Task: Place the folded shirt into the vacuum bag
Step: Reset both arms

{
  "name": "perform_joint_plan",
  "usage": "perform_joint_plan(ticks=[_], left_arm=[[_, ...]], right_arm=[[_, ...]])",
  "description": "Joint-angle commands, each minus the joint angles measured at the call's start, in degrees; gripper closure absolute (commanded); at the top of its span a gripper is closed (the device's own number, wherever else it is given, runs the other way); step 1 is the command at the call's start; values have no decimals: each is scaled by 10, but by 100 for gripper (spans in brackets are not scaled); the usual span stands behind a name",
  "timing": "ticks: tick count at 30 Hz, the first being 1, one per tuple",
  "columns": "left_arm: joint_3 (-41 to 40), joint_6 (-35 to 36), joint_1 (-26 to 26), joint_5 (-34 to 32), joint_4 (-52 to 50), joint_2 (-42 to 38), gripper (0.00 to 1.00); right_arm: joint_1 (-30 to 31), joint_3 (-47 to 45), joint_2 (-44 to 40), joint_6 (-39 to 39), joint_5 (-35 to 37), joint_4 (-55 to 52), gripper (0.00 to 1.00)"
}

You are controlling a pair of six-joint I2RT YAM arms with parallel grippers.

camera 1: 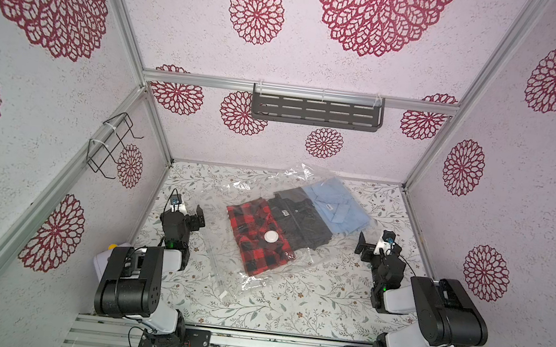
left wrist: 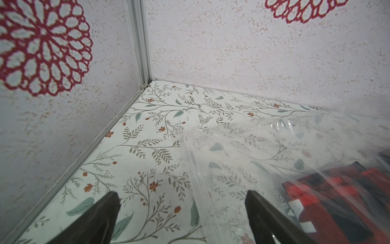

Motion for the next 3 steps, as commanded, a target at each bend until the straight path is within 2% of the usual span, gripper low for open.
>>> perform_joint_plan(ticks=[1,3], left_arm=[[-4,7,1,0,13,2,3],[-4,7,1,0,13,2,3]], right_arm=[[1,1,-4,-12,2,13,0],[1,1,-5,-12,3,13,1]])
